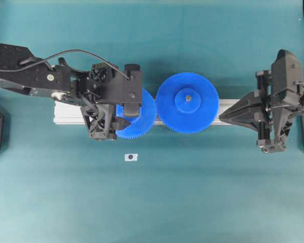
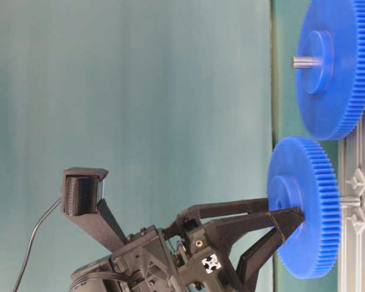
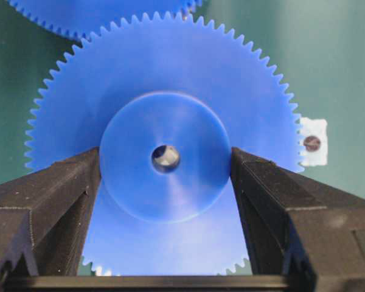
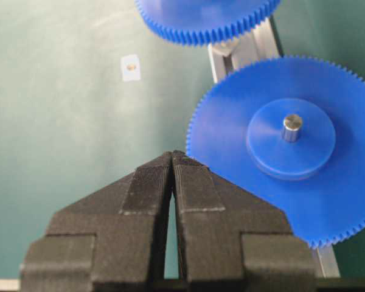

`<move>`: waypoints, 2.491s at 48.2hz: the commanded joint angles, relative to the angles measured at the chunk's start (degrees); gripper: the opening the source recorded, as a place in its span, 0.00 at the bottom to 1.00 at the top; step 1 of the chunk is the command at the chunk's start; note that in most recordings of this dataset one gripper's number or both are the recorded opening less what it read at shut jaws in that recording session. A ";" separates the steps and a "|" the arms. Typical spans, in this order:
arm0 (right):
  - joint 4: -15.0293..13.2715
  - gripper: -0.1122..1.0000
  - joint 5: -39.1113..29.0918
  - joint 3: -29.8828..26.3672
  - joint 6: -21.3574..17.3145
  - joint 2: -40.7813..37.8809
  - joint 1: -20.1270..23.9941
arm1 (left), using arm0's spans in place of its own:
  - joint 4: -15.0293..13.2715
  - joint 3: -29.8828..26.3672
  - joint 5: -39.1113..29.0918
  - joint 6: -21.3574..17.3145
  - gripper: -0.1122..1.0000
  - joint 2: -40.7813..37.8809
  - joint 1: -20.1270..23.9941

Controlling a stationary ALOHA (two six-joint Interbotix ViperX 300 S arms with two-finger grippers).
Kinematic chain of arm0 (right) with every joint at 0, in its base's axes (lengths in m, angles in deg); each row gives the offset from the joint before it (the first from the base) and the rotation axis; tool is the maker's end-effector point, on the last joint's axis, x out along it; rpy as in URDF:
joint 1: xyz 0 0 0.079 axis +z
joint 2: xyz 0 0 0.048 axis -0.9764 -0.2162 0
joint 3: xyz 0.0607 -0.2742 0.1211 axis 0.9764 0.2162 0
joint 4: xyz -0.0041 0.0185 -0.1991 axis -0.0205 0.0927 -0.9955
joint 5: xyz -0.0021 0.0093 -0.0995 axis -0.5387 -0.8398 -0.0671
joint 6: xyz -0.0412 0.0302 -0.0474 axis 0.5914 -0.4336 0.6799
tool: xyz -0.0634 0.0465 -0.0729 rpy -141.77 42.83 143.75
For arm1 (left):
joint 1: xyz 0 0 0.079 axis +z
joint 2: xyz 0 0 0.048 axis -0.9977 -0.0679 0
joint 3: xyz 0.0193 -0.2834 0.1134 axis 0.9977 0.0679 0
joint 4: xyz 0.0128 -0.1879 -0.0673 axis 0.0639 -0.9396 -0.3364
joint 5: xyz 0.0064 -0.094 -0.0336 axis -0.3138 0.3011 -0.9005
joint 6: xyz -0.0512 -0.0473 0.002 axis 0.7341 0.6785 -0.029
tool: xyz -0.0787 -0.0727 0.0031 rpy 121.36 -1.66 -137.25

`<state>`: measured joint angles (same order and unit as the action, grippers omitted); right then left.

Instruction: Insert the small gear onto the shaft.

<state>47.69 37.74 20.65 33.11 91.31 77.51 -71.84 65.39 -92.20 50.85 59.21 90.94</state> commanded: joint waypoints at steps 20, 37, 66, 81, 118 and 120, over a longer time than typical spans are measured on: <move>0.09 0.17 0.62 -0.35 -1.93 0.18 0.09 | 0.18 -2.64 1.49 -4.22 0.75 -0.97 3.87; 0.18 0.17 0.62 0.09 -3.08 0.18 0.18 | 0.18 -3.08 1.41 -4.31 0.75 -1.14 3.87; 0.09 0.17 1.93 0.70 -3.16 0.26 0.09 | 0.09 -3.87 1.76 -3.87 0.90 0.00 3.60; 0.09 0.17 2.02 0.79 -3.16 0.35 0.09 | 0.09 -3.69 1.76 -3.78 0.90 5.62 3.60; -0.09 0.17 4.75 2.46 -2.99 1.14 0.09 | 0.18 8.79 5.98 0.70 0.90 22.76 1.32; -0.09 0.17 4.83 2.72 -2.90 1.49 0.00 | 0.18 9.58 6.50 0.70 0.90 23.29 0.79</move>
<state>47.69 41.78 23.64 30.38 92.10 77.60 -71.84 74.71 -86.84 51.73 80.83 92.70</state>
